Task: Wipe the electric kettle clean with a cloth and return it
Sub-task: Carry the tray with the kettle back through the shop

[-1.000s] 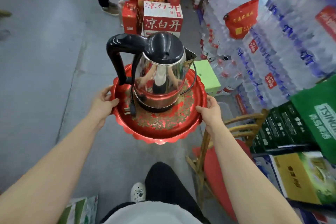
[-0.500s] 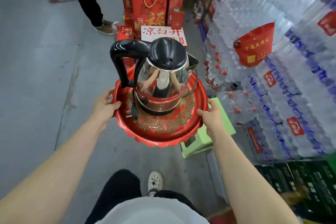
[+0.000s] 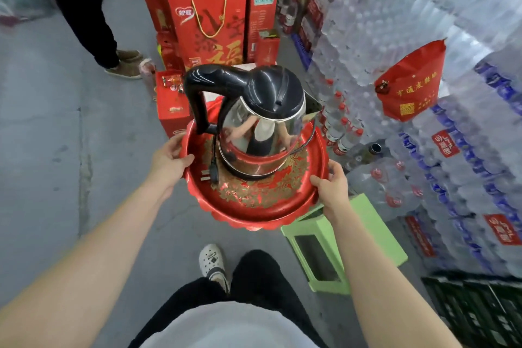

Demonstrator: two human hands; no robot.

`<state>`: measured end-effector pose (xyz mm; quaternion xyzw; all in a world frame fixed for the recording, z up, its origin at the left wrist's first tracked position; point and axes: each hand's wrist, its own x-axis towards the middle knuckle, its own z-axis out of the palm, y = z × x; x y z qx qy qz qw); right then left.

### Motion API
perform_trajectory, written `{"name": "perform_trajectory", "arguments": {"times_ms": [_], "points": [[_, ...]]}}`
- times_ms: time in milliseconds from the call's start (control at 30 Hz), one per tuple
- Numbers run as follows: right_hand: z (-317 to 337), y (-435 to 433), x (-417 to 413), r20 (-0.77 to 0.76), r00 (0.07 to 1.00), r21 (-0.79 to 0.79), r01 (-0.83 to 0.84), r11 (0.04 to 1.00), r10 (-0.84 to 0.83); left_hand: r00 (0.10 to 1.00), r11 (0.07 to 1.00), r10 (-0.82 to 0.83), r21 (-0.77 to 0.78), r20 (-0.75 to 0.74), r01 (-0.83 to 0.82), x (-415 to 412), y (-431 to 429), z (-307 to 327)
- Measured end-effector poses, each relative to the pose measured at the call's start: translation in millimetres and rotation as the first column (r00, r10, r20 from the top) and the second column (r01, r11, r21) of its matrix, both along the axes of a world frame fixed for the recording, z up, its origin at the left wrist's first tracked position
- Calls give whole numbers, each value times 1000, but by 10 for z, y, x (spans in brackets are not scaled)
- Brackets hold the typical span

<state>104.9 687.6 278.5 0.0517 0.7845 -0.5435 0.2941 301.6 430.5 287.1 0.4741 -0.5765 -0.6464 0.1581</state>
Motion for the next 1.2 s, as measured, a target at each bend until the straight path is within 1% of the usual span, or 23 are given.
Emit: {"name": "perform_trajectory", "arguments": {"times_ms": [100, 167, 233, 333, 400, 467, 600, 733, 833, 1000, 1100, 1200], "points": [[-122, -409, -202, 14, 998, 51, 66, 997, -67, 996, 999, -37, 9, 77, 36, -305, -547, -113], [-110, -442, -165, 43, 998, 29, 54, 998, -55, 996, 998, -59, 15, 65, 58, -313, -580, -144], [-483, -1081, -651, 67, 985, 73, 156, 985, -161, 988, 995, -92, 39, 127, 87, -953, -1343, -398], [-580, -1347, -739, 62, 986, 82, 149, 985, -154, 985, 993, -115, 22, 132, 113, -1183, -1597, -474], [-817, -1675, -1023, 70, 983, 118, 163, 979, -172, 979, 994, -105, 21, 173, 103, -1531, -1959, -679], [-1028, -1950, -1236, 100, 978, 157, 164, 974, -181, 967, 990, -140, 30, 214, 137, -1840, -2263, -873], [-1461, -2474, -1666, 100, 974, 224, 175, 959, -201, 950, 981, -187, 6, 251, 192, -2383, -2797, -1297], [-1973, -2910, -1976, 89, 959, 282, 236, 930, -271, 920, 968, -243, 23, 307, 249, -2807, -3271, -1846], [-2353, -3160, -2135, 120, 938, 282, 281, 917, -325, 889, 953, -282, -1, 361, 302, -3080, -3593, -2303], [-2813, -3475, -2249, 115, 909, 308, 351, 884, -401, 836, 911, -350, -54, 422, 409, -3468, -4001, -2860], [-2971, -3642, -2201, 83, 885, 328, 410, 851, -458, 788, 852, -417, -107, 453, 512, -3661, -4219, -3036], [-3049, -3804, -2124, 44, 877, 351, 435, 829, -479, 778, 799, -449, -191, 439, 570, -3788, -4398, -3147]]}}
